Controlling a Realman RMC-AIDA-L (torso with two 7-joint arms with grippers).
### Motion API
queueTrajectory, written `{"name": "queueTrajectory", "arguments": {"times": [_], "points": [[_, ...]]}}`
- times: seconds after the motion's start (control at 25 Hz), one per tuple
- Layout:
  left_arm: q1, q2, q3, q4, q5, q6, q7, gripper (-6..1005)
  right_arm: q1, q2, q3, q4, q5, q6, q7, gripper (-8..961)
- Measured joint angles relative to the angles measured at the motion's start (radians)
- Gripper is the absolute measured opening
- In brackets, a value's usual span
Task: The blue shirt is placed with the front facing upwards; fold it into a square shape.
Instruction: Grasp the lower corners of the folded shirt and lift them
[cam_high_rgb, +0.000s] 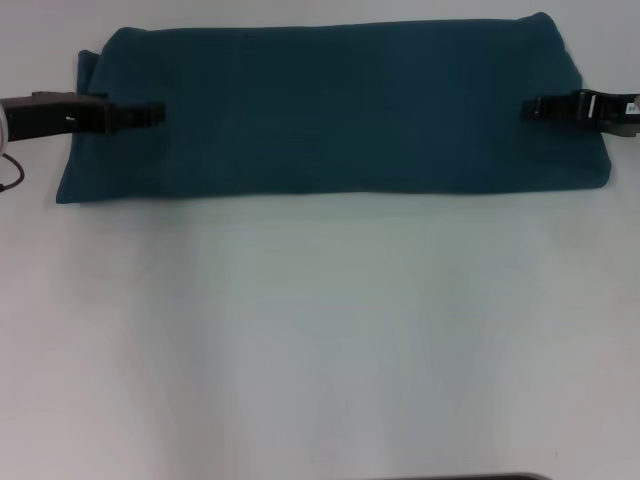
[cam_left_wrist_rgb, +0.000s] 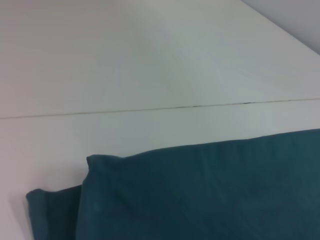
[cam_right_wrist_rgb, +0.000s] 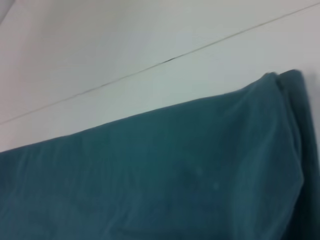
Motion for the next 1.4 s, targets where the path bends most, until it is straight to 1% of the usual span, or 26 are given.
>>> {"name": "queueTrajectory", "arguments": {"times": [0.24,0.36,0.48,0.6,0.88,1.08,1.28,1.36,1.4], "points": [[0.000,0.000,0.000,0.000,0.000,0.000,0.000,920,-0.028,-0.013,0.006,-0.017,0.048,-0.015,0.000,698],[0.000,-0.001,0.000,0.000,0.000,0.000,0.000,920,-0.054,-0.015,0.012,-0.051,0.084,-0.021,0.000,698],[0.000,-0.002,0.000,0.000,-0.002,0.000,0.000,920,-0.073,-0.022,0.012,-0.081,0.130,-0.042,0.000,698],[0.000,-0.002,0.000,0.001,-0.004,-0.001,0.000,920,-0.077,-0.035,0.012,-0.090,0.161,-0.077,0.000,698],[0.000,-0.003,0.000,0.006,-0.006,-0.005,0.000,919,-0.070,-0.040,0.007,-0.109,0.159,-0.090,0.010,699],[0.000,-0.003,0.000,0.009,-0.006,-0.006,0.001,919,-0.073,-0.051,0.004,-0.086,0.155,-0.077,0.011,699],[-0.001,-0.003,0.000,0.009,-0.007,-0.007,0.002,919,-0.069,-0.050,0.003,-0.051,0.128,-0.031,0.010,699],[-0.001,-0.002,0.000,0.009,-0.008,-0.007,0.002,919,-0.064,-0.045,0.002,-0.037,0.122,-0.010,0.005,698],[-0.001,-0.002,0.000,0.009,-0.008,-0.007,0.002,919,-0.058,-0.037,0.001,-0.031,0.120,0.011,0.000,698]]}}
